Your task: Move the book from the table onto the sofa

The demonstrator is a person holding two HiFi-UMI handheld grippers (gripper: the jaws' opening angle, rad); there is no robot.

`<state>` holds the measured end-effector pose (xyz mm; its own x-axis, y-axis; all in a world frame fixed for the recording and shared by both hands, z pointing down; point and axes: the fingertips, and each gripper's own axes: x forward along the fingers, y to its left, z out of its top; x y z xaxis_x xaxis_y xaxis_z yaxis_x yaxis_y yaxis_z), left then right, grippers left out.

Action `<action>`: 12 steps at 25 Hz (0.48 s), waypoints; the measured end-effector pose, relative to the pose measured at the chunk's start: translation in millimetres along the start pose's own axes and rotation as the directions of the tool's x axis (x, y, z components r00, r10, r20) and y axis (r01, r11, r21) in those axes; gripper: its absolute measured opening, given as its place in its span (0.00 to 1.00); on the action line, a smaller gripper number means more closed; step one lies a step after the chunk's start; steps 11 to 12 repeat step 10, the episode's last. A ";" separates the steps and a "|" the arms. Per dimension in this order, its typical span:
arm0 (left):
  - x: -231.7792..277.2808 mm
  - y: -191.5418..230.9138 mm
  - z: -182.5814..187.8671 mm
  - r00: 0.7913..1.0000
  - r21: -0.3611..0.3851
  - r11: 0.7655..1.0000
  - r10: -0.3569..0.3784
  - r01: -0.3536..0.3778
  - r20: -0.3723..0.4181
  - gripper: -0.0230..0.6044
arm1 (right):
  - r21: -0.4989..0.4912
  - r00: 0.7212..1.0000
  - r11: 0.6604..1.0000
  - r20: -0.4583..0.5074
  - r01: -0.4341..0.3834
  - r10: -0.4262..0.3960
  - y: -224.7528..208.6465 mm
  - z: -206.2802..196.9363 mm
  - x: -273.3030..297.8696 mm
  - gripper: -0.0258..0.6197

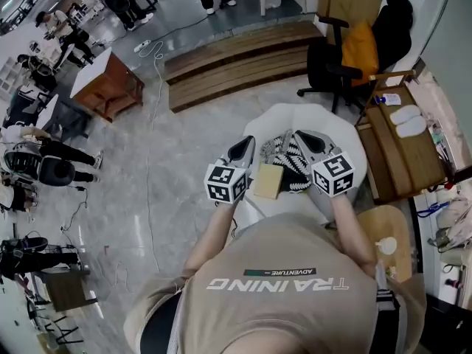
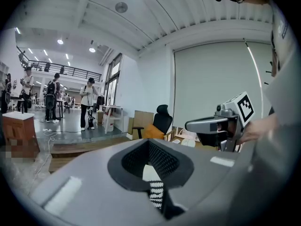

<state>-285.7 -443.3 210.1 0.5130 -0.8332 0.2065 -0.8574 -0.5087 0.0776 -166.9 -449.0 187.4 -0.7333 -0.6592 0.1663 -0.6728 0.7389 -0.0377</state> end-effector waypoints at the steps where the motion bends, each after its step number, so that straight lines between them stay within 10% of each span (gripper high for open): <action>1: -2.6 -0.5 -3.4 1.000 -0.003 1.000 0.003 -0.003 -0.007 0.03 | 0.000 1.000 1.000 -0.007 -0.002 0.002 1.9 -1.5 0.5 0.05; 12: -11.7 7.4 -11.5 0.999 -0.041 0.999 0.034 -0.034 0.006 0.03 | 0.046 0.999 0.998 -0.024 -0.042 0.043 13.1 -9.1 6.5 0.05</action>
